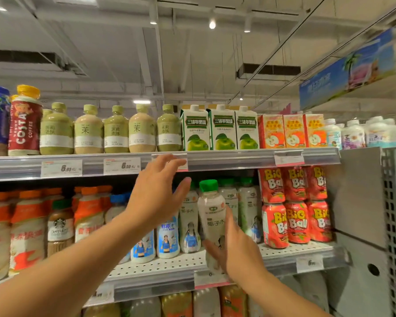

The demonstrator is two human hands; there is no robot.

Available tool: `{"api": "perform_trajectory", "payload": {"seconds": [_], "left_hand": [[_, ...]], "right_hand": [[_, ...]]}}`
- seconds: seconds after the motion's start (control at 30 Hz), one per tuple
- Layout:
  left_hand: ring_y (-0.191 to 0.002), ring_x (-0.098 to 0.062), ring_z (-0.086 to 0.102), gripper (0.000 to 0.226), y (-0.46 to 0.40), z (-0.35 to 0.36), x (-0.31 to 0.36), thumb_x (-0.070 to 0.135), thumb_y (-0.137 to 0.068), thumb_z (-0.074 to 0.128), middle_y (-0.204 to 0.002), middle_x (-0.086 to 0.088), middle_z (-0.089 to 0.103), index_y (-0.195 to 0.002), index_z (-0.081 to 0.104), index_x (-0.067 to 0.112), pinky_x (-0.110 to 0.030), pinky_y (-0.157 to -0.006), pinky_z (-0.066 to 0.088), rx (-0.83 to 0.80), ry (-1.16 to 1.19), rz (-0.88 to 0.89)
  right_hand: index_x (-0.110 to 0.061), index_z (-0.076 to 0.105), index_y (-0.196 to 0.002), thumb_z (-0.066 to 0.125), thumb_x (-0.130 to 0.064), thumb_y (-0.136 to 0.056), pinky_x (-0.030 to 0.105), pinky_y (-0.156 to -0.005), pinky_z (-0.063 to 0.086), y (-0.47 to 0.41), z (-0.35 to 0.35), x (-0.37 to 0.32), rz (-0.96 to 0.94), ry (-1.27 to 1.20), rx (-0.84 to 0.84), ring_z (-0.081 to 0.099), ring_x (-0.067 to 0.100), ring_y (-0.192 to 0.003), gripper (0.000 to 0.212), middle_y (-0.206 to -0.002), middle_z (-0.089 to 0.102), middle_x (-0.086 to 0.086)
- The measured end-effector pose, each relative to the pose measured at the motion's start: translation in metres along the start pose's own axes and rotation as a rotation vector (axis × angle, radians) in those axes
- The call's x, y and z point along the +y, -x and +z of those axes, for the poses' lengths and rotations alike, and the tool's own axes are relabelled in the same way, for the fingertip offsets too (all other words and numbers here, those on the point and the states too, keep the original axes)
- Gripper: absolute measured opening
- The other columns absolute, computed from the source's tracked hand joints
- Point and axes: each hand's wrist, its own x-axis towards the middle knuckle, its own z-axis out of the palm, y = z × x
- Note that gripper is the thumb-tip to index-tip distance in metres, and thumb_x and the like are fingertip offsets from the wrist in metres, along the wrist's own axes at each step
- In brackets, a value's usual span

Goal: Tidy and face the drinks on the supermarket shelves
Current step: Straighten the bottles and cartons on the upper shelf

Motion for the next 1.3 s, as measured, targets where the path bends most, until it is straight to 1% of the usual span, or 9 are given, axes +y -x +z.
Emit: {"api": "perform_trajectory", "payload": {"seconds": [0.17, 0.3, 0.43, 0.57, 0.67, 0.8, 0.97, 1.13, 1.3], "left_hand": [[-0.148, -0.025, -0.009, 0.077, -0.007, 0.0, -0.04, 0.039, -0.091, 0.052, -0.162, -0.008, -0.003, -0.153, 0.009, 0.025, -0.045, -0.12, 0.003, -0.159, -0.545, 0.043], [-0.146, -0.027, -0.017, 0.09, -0.003, 0.007, -0.058, 0.041, -0.087, 0.052, -0.158, -0.008, -0.023, -0.153, -0.008, 0.024, -0.041, -0.115, -0.002, -0.258, -0.652, -0.041], [-0.146, -0.029, -0.017, 0.093, -0.002, 0.012, -0.061, 0.032, -0.085, 0.057, -0.157, -0.009, -0.024, -0.154, -0.005, 0.022, -0.04, -0.112, -0.002, -0.246, -0.681, -0.037], [-0.146, -0.03, -0.017, 0.091, -0.002, 0.016, -0.056, 0.034, -0.084, 0.055, -0.157, -0.011, -0.024, -0.153, -0.003, 0.019, -0.045, -0.117, 0.005, -0.252, -0.701, -0.061], [-0.146, -0.029, -0.016, 0.091, -0.002, 0.015, -0.056, 0.035, -0.085, 0.056, -0.158, -0.011, -0.022, -0.154, -0.001, 0.018, -0.045, -0.117, 0.006, -0.247, -0.704, -0.064], [-0.146, -0.03, -0.016, 0.091, -0.001, 0.017, -0.053, 0.032, -0.084, 0.056, -0.158, -0.011, -0.022, -0.153, 0.0, 0.017, -0.046, -0.117, 0.006, -0.242, -0.699, -0.071], [-0.146, -0.029, -0.018, 0.091, 0.0, 0.017, -0.054, 0.03, -0.083, 0.055, -0.157, -0.011, -0.023, -0.153, -0.001, 0.018, -0.045, -0.117, 0.004, -0.235, -0.691, -0.071], [-0.145, -0.027, -0.019, 0.093, 0.0, 0.017, -0.055, 0.029, -0.082, 0.059, -0.156, -0.008, -0.024, -0.153, 0.0, 0.02, -0.042, -0.115, 0.001, -0.23, -0.677, -0.07], [-0.145, -0.027, -0.019, 0.095, -0.001, 0.018, -0.055, 0.028, -0.082, 0.06, -0.157, -0.008, -0.025, -0.153, -0.002, 0.021, -0.043, -0.116, 0.002, -0.249, -0.668, -0.094]], "right_hand": [[-0.032, -0.009, -0.151, 0.06, -0.057, -0.087, 0.025, -0.068, 0.053, -0.022, 0.007, 0.028, 0.107, -0.154, -0.003, 0.061, 0.008, -0.086, 0.098, -0.129, 0.059, -0.006], [-0.034, -0.006, -0.151, 0.062, -0.057, -0.085, 0.029, -0.075, 0.056, -0.038, 0.016, 0.036, 0.106, -0.245, 0.001, 0.063, 0.009, -0.094, 0.098, -0.132, 0.058, -0.005], [-0.037, -0.004, -0.148, 0.06, -0.06, -0.085, 0.029, -0.068, 0.056, -0.049, 0.029, 0.036, 0.095, -0.231, -0.002, 0.063, 0.013, -0.092, 0.093, -0.126, 0.06, -0.003], [-0.03, 0.006, -0.149, 0.062, -0.062, -0.082, 0.041, -0.088, 0.054, -0.054, 0.039, 0.035, 0.114, -0.273, -0.024, 0.057, 0.021, -0.113, 0.093, -0.142, 0.046, 0.001], [-0.027, 0.016, -0.147, 0.068, -0.062, -0.078, 0.037, -0.091, 0.049, -0.045, 0.047, 0.041, 0.152, -0.301, -0.034, 0.051, 0.018, -0.122, 0.093, -0.149, 0.036, -0.004], [-0.022, 0.038, -0.129, 0.065, -0.056, -0.084, 0.034, -0.078, 0.052, -0.046, 0.054, 0.044, 0.187, -0.268, -0.036, 0.057, 0.017, -0.102, 0.062, -0.122, 0.055, -0.004], [-0.02, 0.038, -0.103, 0.053, -0.055, -0.092, 0.035, -0.064, 0.052, -0.056, 0.061, 0.033, 0.161, -0.05, -0.035, 0.057, 0.018, -0.08, 0.039, -0.1, 0.054, -0.002], [-0.021, 0.035, -0.094, 0.05, -0.053, -0.094, 0.034, -0.06, 0.046, -0.061, 0.07, 0.034, 0.137, 0.013, -0.024, 0.058, 0.02, -0.08, 0.035, -0.096, 0.051, 0.0], [-0.019, 0.041, -0.109, 0.054, -0.051, -0.093, 0.032, -0.062, 0.044, -0.064, 0.079, 0.04, 0.14, 0.044, -0.024, 0.057, 0.02, -0.085, 0.039, -0.11, 0.055, 0.001]]}}
